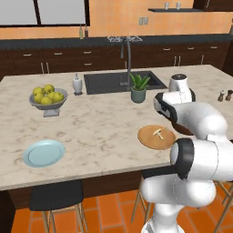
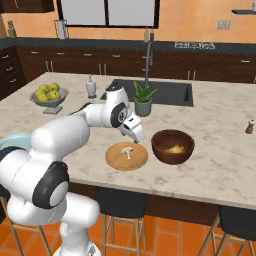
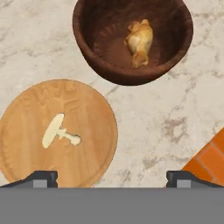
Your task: Pick the chicken drumstick and mushroom from their plates and place them in the bowl. Then put the bowl in the fridge.
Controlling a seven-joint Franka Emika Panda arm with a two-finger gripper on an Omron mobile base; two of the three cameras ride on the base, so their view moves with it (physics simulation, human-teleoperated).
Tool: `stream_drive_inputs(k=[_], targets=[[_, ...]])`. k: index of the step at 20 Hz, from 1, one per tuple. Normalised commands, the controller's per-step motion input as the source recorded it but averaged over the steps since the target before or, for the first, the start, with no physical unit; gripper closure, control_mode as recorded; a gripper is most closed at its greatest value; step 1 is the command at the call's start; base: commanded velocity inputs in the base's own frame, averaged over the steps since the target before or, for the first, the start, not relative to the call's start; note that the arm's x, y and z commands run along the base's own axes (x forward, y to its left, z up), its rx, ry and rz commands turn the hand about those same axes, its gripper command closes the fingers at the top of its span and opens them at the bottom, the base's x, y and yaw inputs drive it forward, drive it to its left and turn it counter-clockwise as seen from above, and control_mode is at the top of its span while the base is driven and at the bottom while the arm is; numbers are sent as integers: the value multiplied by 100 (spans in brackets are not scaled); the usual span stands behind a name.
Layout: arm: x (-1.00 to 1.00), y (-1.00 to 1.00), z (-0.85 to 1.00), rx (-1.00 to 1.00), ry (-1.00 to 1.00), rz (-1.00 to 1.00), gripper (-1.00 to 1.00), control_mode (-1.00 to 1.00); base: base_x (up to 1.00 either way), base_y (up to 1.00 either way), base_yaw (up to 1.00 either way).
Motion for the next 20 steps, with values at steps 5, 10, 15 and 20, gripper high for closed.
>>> stream_drive_inputs(k=[5,10,15,20], targets=[[39,82,0,-1,0,-2,-100,-100,0,0,0],[73,16,-15,0,1,-8,-100,-100,0,0,0],[52,1,-45,0,3,-7,-100,-100,0,0,0],[13,-6,-53,1,1,-1,-100,-100,0,0,0]])
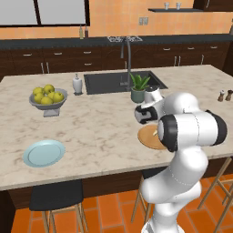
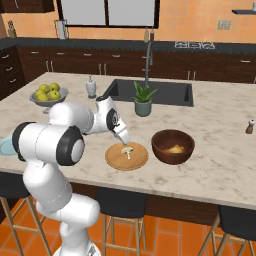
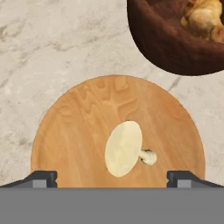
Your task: Pick the chicken drumstick and mushroom from their plates and place them in the bowl. Then put the bowl in the fridge.
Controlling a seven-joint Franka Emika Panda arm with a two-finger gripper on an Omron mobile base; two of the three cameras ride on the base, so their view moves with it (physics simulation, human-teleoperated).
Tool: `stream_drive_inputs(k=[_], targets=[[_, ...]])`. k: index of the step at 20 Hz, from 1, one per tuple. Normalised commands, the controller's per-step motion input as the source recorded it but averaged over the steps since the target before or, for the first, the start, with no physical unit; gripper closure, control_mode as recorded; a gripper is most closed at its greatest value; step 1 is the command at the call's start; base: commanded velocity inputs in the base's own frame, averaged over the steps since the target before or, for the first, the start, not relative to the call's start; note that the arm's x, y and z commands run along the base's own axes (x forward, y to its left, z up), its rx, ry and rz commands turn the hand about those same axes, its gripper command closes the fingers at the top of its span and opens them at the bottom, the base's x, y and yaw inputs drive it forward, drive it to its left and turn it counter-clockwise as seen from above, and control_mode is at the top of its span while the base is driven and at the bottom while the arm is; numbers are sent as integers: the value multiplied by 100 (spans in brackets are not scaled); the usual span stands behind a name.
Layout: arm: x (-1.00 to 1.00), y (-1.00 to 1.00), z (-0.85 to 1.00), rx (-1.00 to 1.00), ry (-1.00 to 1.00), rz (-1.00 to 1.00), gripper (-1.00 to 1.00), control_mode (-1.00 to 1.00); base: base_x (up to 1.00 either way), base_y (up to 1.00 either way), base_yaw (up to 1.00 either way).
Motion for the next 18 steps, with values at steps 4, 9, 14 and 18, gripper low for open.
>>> stream_drive_inputs(k=[4,9,14,18], targets=[[1,-12,-49,2,0,0,-100,-100,0,0,0],[0,-16,-26,1,0,0,-100,-100,0,0,0],[-10,-20,-1,1,0,0,-100,-100,0,0,0],[-6,-13,-18,0,0,0,-100,-100,0,0,0]])
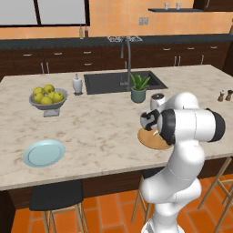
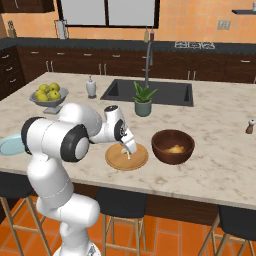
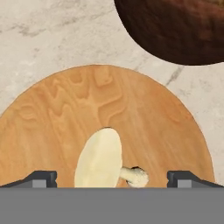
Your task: Pick the chicken drumstick and mushroom from their plates and place them in the bowl. Then put the bowl in the fridge.
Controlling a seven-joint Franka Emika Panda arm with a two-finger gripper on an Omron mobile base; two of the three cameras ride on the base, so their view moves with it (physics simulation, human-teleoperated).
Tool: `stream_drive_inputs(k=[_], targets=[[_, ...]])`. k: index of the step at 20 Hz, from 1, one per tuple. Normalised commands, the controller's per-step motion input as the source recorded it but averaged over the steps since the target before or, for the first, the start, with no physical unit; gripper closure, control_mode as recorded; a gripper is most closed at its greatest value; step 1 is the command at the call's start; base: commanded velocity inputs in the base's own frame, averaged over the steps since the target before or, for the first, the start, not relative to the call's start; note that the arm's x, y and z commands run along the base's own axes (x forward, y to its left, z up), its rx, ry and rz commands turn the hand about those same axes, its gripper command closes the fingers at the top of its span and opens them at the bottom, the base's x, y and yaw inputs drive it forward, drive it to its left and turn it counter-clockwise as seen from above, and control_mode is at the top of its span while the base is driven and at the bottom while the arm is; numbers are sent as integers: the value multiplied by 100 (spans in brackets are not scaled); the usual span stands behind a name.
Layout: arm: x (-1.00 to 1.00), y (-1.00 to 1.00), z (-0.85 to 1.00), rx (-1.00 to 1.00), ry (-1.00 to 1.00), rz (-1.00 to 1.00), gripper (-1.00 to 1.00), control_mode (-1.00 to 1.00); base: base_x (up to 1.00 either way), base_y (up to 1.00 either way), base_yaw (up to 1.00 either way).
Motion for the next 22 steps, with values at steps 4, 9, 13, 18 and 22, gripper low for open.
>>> stream_drive_inputs(k=[4,9,13,18,22], targets=[[0,-1,-11,0,0,0,-100,-100,0,0,0],[6,0,-6,0,0,0,-100,-100,0,0,0],[3,0,-8,0,0,0,-100,-100,0,0,0],[0,-4,-16,0,0,0,-100,-100,0,0,0],[1,-19,-9,0,0,0,-100,-100,0,0,0]])
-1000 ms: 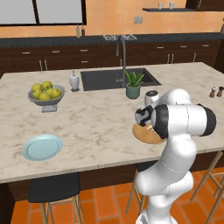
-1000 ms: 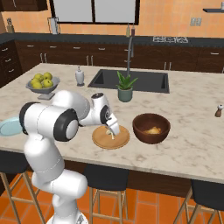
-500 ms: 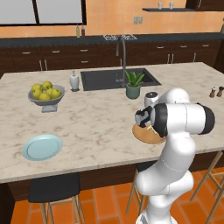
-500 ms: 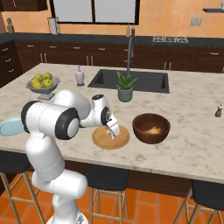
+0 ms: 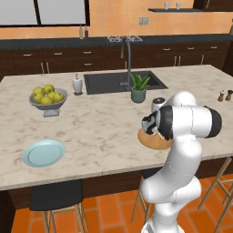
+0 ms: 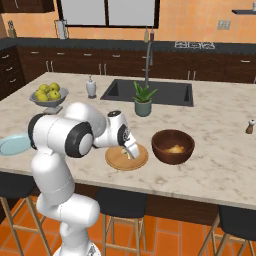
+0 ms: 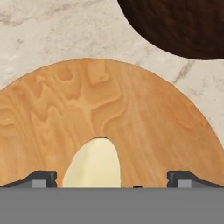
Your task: Pick the chicken drumstick and mushroom from their plates and place them in the bowl. Then put the bowl in the fridge.
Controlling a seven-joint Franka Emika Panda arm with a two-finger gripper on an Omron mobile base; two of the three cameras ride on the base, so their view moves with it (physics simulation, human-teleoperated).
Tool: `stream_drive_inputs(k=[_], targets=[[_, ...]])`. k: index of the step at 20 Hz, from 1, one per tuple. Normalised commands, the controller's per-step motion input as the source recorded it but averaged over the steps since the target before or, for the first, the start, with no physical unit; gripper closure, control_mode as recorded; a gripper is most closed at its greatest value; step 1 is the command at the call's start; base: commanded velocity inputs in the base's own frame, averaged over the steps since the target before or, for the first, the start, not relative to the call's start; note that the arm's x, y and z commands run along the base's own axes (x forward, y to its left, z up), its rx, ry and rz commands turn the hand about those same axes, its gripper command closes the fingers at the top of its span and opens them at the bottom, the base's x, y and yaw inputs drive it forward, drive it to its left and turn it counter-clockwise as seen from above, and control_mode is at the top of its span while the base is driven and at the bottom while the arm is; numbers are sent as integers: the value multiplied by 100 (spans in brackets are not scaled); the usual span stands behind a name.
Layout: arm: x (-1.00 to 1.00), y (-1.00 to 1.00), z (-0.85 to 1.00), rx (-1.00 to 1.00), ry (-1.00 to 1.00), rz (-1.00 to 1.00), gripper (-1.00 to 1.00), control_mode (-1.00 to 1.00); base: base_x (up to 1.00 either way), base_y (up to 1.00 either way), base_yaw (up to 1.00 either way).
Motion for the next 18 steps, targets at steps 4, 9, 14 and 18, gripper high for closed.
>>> stream_drive_inputs(k=[4,9,14,18], targets=[[1,-1,-24,0,0,0,-100,-100,0,0,0],[1,0,-18,0,0,0,100,-100,0,0,0],[0,0,0,0,0,0,100,-100,0,0,0],[0,-2,3,0,0,0,100,-100,0,0,0]])
